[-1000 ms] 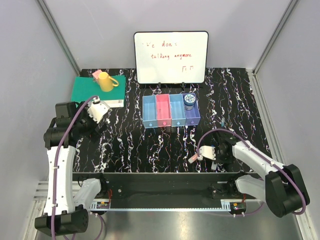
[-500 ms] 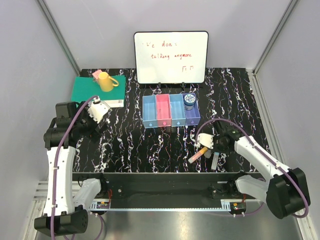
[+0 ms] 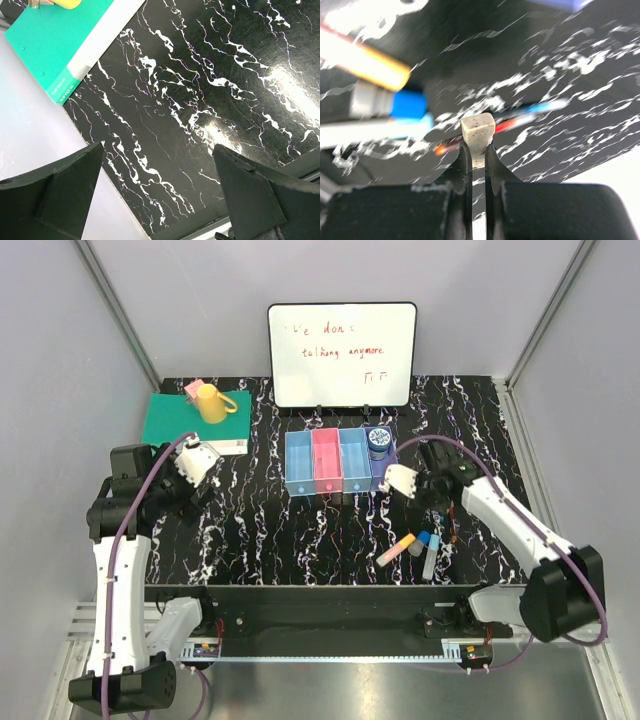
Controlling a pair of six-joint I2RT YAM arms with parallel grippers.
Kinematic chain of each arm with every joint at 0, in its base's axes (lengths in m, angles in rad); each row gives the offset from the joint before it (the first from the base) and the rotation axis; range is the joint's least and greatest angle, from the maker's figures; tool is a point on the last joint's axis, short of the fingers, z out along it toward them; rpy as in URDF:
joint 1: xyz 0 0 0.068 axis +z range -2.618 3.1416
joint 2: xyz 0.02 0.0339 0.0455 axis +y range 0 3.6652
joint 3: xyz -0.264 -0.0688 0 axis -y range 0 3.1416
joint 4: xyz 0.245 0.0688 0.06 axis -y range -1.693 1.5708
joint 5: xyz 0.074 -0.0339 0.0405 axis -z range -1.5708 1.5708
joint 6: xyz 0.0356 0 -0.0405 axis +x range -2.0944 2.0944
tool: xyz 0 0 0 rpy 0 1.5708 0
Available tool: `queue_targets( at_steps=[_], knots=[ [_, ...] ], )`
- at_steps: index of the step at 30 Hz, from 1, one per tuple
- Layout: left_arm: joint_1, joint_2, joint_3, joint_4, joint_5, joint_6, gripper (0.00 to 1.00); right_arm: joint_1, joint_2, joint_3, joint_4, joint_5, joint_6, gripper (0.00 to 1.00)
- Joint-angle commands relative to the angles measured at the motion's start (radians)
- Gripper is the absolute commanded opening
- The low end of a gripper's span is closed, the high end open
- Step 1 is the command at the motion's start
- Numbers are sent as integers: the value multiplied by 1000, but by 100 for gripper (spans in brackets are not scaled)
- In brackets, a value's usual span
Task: Sort the stationery into containers
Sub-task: Pick up the stationery from the corner of the board, then place the stationery in the storage box.
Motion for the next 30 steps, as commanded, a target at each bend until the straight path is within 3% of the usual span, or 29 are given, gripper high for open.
queue_targets(
  at_steps=[1, 18, 30],
  knots=[
    [-3, -17, 4, 28, 11, -8, 99, -3, 101, 128, 93, -26, 58, 0],
    [-6, -24, -50, 57, 4, -8, 99, 22, 502, 497, 236, -15, 37, 0],
    [-5, -23, -73, 77, -2, -2, 99, 111, 602, 538, 249, -4, 12, 0]
  ],
)
